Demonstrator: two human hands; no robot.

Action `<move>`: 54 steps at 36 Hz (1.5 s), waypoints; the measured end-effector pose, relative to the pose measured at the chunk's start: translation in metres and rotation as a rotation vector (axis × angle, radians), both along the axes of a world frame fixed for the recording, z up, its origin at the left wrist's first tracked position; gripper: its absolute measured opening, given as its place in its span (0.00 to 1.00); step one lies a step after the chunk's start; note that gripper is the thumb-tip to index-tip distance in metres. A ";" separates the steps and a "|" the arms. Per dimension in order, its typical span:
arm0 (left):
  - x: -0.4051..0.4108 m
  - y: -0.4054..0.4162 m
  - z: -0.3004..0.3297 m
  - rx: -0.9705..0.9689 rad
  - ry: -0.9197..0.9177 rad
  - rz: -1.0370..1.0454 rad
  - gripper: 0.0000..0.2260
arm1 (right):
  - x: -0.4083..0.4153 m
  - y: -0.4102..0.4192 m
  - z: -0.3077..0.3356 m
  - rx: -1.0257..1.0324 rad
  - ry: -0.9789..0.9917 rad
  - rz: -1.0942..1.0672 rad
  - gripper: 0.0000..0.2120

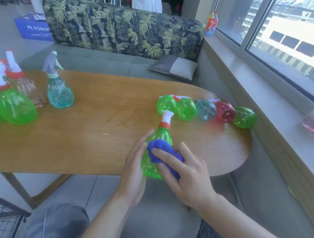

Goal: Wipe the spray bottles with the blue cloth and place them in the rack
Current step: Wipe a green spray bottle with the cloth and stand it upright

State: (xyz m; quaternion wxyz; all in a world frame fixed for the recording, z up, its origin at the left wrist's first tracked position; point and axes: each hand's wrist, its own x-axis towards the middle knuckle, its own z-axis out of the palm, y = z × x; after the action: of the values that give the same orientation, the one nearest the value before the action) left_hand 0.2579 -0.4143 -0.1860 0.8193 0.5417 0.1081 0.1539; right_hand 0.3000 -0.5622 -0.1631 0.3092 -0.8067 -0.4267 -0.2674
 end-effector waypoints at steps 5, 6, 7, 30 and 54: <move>-0.002 0.003 0.000 -0.005 0.010 -0.015 0.17 | -0.010 -0.004 -0.013 -0.113 -0.100 0.068 0.13; -0.002 0.003 0.001 -0.004 0.002 -0.008 0.16 | -0.012 -0.005 -0.015 -0.134 -0.112 0.079 0.13; -0.002 0.004 0.002 0.006 -0.010 0.000 0.16 | -0.014 -0.006 -0.016 -0.150 -0.117 0.089 0.13; -0.005 -0.001 0.005 0.105 -0.112 -0.038 0.27 | -0.021 -0.009 -0.017 0.423 0.646 -0.164 0.13; -0.002 -0.002 0.000 0.165 -0.129 -0.050 0.22 | 0.025 -0.004 0.030 0.281 0.285 -0.117 0.15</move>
State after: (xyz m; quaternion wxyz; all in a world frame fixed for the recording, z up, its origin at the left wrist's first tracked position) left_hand 0.2557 -0.4165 -0.1856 0.7808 0.5987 0.0286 0.1765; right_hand 0.3251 -0.5659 -0.1333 0.4596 -0.8089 -0.2896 -0.2249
